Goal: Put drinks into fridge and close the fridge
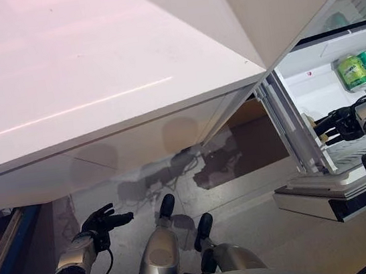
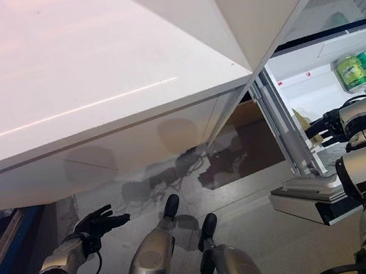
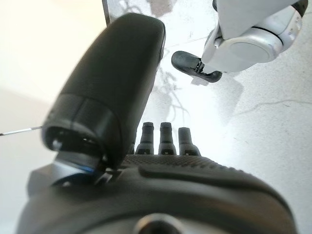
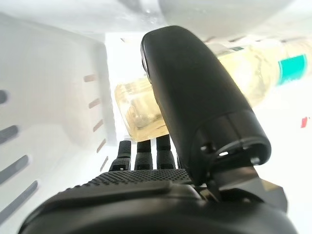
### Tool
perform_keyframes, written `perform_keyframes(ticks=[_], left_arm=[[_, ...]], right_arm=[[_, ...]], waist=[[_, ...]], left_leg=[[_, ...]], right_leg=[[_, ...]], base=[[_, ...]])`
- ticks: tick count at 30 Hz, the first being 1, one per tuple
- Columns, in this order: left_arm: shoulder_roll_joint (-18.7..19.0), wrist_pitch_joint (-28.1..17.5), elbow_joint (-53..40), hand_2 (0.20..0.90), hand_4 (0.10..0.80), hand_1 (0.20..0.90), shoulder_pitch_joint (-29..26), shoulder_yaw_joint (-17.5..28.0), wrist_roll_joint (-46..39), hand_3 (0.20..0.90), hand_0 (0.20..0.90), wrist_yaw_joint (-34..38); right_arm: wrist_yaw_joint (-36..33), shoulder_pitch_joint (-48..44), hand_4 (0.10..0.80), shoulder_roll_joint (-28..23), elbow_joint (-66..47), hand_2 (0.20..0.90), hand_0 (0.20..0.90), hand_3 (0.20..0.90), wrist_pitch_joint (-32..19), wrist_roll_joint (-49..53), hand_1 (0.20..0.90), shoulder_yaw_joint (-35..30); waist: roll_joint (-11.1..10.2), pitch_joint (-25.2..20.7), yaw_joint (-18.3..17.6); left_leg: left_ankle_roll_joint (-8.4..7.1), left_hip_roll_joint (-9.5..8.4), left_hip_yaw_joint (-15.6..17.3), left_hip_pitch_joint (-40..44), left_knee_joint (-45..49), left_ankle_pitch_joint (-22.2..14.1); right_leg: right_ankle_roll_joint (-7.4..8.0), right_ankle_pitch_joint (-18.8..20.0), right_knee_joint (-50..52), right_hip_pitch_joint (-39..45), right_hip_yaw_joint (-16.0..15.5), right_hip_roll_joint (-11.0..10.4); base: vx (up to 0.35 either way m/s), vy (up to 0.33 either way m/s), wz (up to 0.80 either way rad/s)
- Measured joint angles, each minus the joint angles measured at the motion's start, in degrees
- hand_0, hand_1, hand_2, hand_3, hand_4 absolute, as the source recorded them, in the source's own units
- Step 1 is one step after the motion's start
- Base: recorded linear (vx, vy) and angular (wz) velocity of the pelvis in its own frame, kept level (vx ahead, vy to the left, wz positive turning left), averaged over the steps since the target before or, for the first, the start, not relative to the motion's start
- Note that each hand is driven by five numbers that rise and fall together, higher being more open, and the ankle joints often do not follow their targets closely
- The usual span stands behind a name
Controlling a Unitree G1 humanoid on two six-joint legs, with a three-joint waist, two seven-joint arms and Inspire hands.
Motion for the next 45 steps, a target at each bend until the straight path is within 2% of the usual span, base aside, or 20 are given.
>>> perform_keyframes(ticks=[4,8,9,13,18,20,24,28,33,36,39,42,45], left_arm=[[0.0,0.7,1.8,0.9,0.8,0.9,-1.4,0.0,0.0,0.9,0.9,-0.9],[0.1,0.7,2.7,0.9,0.8,0.9,-1.7,0.0,0.0,0.9,0.9,-2.2],[0.1,0.7,3.8,0.9,0.8,0.9,-1.5,0.0,0.0,0.9,0.9,-3.0],[-0.2,0.7,3.9,0.9,0.8,0.9,0.4,0.0,0.0,0.9,0.9,-4.3],[-1.8,0.6,4.0,0.9,0.8,0.9,2.8,0.3,0.0,0.9,0.9,-4.6],[-2.8,0.2,4.3,0.9,0.8,0.9,3.1,0.6,0.0,0.9,0.9,-4.8],[-5.1,-1.0,4.5,0.9,0.8,0.9,5.1,1.0,0.1,0.9,0.9,-4.8],[-7.9,-2.0,4.5,0.9,0.8,0.9,8.2,1.3,0.2,0.9,0.9,-5.8],[-10.1,-4.4,5.6,0.9,0.8,0.9,10.8,2.7,0.3,0.9,0.9,-6.2],[-11.4,-4.7,5.7,0.9,0.8,0.9,12.6,2.9,1.4,0.9,0.9,-5.9],[-12.9,-5.6,5.6,0.9,0.8,0.9,14.7,3.3,2.6,0.9,0.9,-5.9],[-13.8,-6.0,5.7,0.9,0.8,0.9,15.9,3.3,2.6,0.9,0.9,-5.8],[-13.9,-6.1,5.7,0.9,0.8,0.9,16.9,3.3,2.6,0.9,0.9,-5.7]], right_arm=[[-2.9,0.0,0.8,0.0,0.0,0.9,0.9,0.9,-1.3,0.7,0.9,-0.9],[-7.5,0.0,0.8,-1.5,-1.8,0.9,0.9,0.9,-6.1,3.6,0.9,-1.5],[-10.1,0.0,0.8,-2.3,-4.3,0.9,0.9,0.9,-8.1,5.8,0.9,-2.3],[-18.3,0.7,0.8,-6.6,-19.5,0.9,0.9,0.9,-10.2,12.0,0.9,-3.5],[-29.2,6.2,0.8,-8.3,-40.5,0.9,0.9,0.9,-14.0,15.5,0.9,-12.2],[-32.3,11.2,0.8,-8.5,-48.0,0.9,0.9,0.9,-16.0,15.7,0.9,-17.0],[-36.3,21.5,0.8,-8.5,-60.4,0.9,0.9,0.9,-20.5,15.6,0.9,-24.5],[-41.3,33.4,0.8,-8.3,-67.6,0.9,0.9,0.9,-24.3,15.5,0.9,-32.2],[-52.9,44.4,0.8,-3.0,-71.3,0.9,0.9,0.9,-31.1,15.6,0.9,-42.0],[-63.3,51.0,0.8,3.1,-74.0,0.9,0.9,0.9,-37.6,14.1,0.9,-47.9],[-70.6,56.2,0.8,7.4,-74.5,0.9,0.9,0.9,-40.5,12.9,0.9,-51.6],[-72.0,60.2,0.8,10.7,-73.3,0.9,0.9,0.9,-42.1,14.8,0.9,-54.6],[-68.5,64.6,0.8,14.1,-68.3,0.9,0.9,0.9,-42.2,19.8,0.9,-55.5]], waist=[[0.2,-0.1,-0.2],[0.4,-0.1,-1.0],[0.6,-0.2,-1.8],[2.1,-0.9,-4.4],[5.1,-2.6,-6.8],[6.0,-3.3,-7.7],[6.8,-4.0,-10.4],[7.3,-6.6,-13.5],[8.0,-9.4,-16.5],[9.0,-11.0,-18.2],[9.6,-11.7,-19.3],[9.9,-12.2,-20.4],[9.4,-13.0,-21.3]], left_leg=[[0.05,-0.18,0.1,0.8,-0.2,0.0],[0.23,-0.15,0.1,1.3,-0.2,0.2],[0.26,-0.18,0.2,1.9,-0.4,0.2],[0.46,-0.27,0.7,2.3,-0.7,0.3],[0.69,-0.34,2.0,4.6,-1.8,0.5],[0.89,-0.36,2.1,4.9,-1.8,0.3],[1.1,-0.2,3.3,5.7,-1.8,0.1],[1.39,-0.14,4.4,6.0,-1.8,-0.4],[1.37,0.06,5.5,6.3,-1.9,-0.8],[1.36,0.17,6.3,6.3,-2.0,-1.1],[1.42,0.23,7.1,6.8,-2.1,-1.4],[1.39,0.28,7.6,7.0,-2.1,-1.7],[1.29,0.49,8.2,7.0,-2.1,-1.8]], right_leg=[[0.02,0.0,0.0,0.8,0.0,-0.2],[0.1,0.1,0.0,1.3,0.0,-0.2],[0.13,0.1,0.0,1.7,0.1,-0.2],[0.34,0.3,0.0,1.9,0.5,-0.4],[0.42,0.3,0.0,3.0,2.0,-0.7],[0.52,0.2,0.0,3.4,3.2,-0.7],[0.58,0.2,0.0,3.7,4.6,-0.7],[0.59,0.2,0.0,3.7,5.7,-0.7],[0.61,0.2,0.0,3.5,6.7,-0.6],[0.62,0.2,0.0,3.1,7.8,-0.6],[0.77,0.3,0.0,3.2,8.4,-0.6],[0.8,0.3,0.0,3.2,9.1,-0.6],[0.92,0.2,0.0,3.1,9.4,-0.5]], base=[[0.025,0.062,0.0],[0.042,0.075,0.02],[0.037,0.088,-0.03],[0.04,0.11,-0.06],[0.036,0.092,-0.13],[0.026,0.052,-0.01],[0.015,0.027,-0.13],[0.002,0.005,-0.16],[-0.027,-0.01,-0.12],[-0.021,-0.028,-0.17],[-0.013,-0.023,-0.17],[0.002,-0.028,-0.1],[0.037,-0.059,-0.07]])
